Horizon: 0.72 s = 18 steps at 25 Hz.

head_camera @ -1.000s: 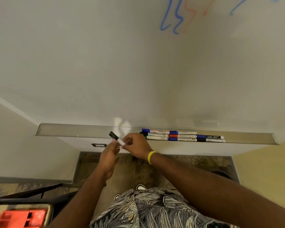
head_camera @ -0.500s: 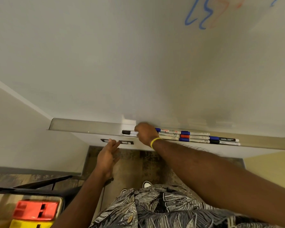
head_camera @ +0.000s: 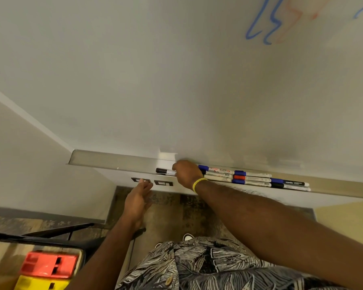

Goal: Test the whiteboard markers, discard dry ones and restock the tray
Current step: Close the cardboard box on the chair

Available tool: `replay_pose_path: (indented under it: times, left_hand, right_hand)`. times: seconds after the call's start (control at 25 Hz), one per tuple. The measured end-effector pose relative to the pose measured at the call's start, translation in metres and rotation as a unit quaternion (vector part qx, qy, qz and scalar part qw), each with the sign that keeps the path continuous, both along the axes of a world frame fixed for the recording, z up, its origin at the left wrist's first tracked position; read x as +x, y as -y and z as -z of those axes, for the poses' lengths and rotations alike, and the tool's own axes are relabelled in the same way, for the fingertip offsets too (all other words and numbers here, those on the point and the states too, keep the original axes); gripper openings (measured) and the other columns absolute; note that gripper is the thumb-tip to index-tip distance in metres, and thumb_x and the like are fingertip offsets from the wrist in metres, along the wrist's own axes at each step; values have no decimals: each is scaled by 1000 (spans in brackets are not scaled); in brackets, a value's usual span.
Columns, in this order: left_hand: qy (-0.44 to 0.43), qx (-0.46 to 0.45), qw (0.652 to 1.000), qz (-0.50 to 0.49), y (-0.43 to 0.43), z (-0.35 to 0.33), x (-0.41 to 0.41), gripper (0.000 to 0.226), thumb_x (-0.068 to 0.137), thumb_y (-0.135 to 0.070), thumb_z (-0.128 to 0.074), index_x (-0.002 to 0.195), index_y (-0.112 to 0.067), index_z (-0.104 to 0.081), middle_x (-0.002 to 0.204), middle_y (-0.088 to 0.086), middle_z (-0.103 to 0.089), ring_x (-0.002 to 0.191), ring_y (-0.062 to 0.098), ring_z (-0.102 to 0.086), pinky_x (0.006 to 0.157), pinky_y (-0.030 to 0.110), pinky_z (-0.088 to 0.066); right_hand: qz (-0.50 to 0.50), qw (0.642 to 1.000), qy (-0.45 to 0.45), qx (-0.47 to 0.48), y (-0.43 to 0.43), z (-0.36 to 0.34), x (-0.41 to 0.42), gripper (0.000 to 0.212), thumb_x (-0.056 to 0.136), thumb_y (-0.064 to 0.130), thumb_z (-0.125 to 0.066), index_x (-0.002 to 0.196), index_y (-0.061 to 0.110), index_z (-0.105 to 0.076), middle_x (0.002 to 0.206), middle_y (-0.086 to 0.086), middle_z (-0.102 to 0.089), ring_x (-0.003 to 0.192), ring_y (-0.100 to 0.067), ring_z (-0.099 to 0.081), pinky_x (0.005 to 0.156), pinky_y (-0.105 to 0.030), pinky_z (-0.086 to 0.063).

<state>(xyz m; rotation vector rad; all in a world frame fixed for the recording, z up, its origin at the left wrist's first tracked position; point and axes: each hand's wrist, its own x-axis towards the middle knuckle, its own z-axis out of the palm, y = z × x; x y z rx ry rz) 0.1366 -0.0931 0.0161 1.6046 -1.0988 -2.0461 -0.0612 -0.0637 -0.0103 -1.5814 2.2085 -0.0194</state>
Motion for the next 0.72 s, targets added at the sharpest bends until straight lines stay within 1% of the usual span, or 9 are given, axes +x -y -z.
replay_pose_path:
  times: [0.08,0.16,0.24,0.32,0.36,0.48,0.56,0.64,0.72]
  left_hand:
    - [15,-20,1000,5,0,3,5,40,103,-40,-40,136,-21,-52,130,-1,-60,125,21,-51,109,42,-39]
    - [46,-70,996,23,-2,6,11,28,101,-45,-41,114,-30,-61,123,-1,-62,120,21,-55,107,44,-41]
    - [75,-133,987,41,-5,1,17,25,101,-46,-42,103,-30,-62,111,-1,-64,112,21,-58,97,38,-45]
    - [109,-190,974,57,-8,-6,23,30,100,-45,-43,111,-24,-61,105,-3,-61,109,22,-57,88,34,-44]
    - [127,-210,967,65,-11,-9,29,34,99,-46,-44,119,-21,-58,109,-3,-61,112,22,-56,90,34,-45]
    - [185,-259,945,75,-20,-11,55,60,94,-54,-47,143,-19,-42,140,7,-51,128,25,-49,105,45,-43]
    - [261,-311,910,85,-28,-11,77,73,91,-64,-47,148,-19,-34,150,8,-42,135,26,-43,110,49,-38]
    - [362,-367,850,110,-39,-11,101,89,84,-79,-38,150,-20,-29,156,9,-34,142,27,-33,115,53,-28]
    - [439,-388,799,133,-55,-10,122,100,77,-87,-25,152,-21,-25,160,10,-23,148,27,-19,118,53,-16]
  right_hand:
    - [3,1000,12,-18,-2,-4,2,24,90,10,-59,113,11,-65,111,-10,-64,104,-29,-60,86,-39,-52]
    - [-10,999,21,-47,-6,-10,7,30,91,15,-57,121,11,-62,117,-9,-62,110,-27,-55,90,-42,-51]
    - [-35,997,29,-68,-10,-16,16,34,92,21,-57,125,12,-59,119,-8,-60,113,-26,-51,90,-42,-50]
    - [-64,995,35,-69,-12,-20,26,40,93,27,-58,130,13,-55,124,-8,-57,117,-26,-48,91,-42,-48]
    - [-83,994,37,-67,-12,-22,33,44,93,30,-58,133,13,-52,128,-8,-55,120,-26,-46,92,-41,-47]
    - [-156,986,36,-57,-12,-26,53,54,92,38,-60,139,14,-47,135,-9,-51,124,-28,-44,96,-40,-44]
    - [-200,977,39,-62,-11,-31,66,64,90,46,-61,143,15,-43,142,-9,-47,129,-28,-42,104,-41,-41]
    - [-251,965,35,-70,-11,-35,82,77,87,54,-62,149,16,-35,152,-11,-37,137,-30,-34,113,-42,-30]
    - [-294,953,24,-67,-11,-35,97,90,84,64,-59,153,19,-25,159,-12,-23,144,-31,-25,119,-46,-19]
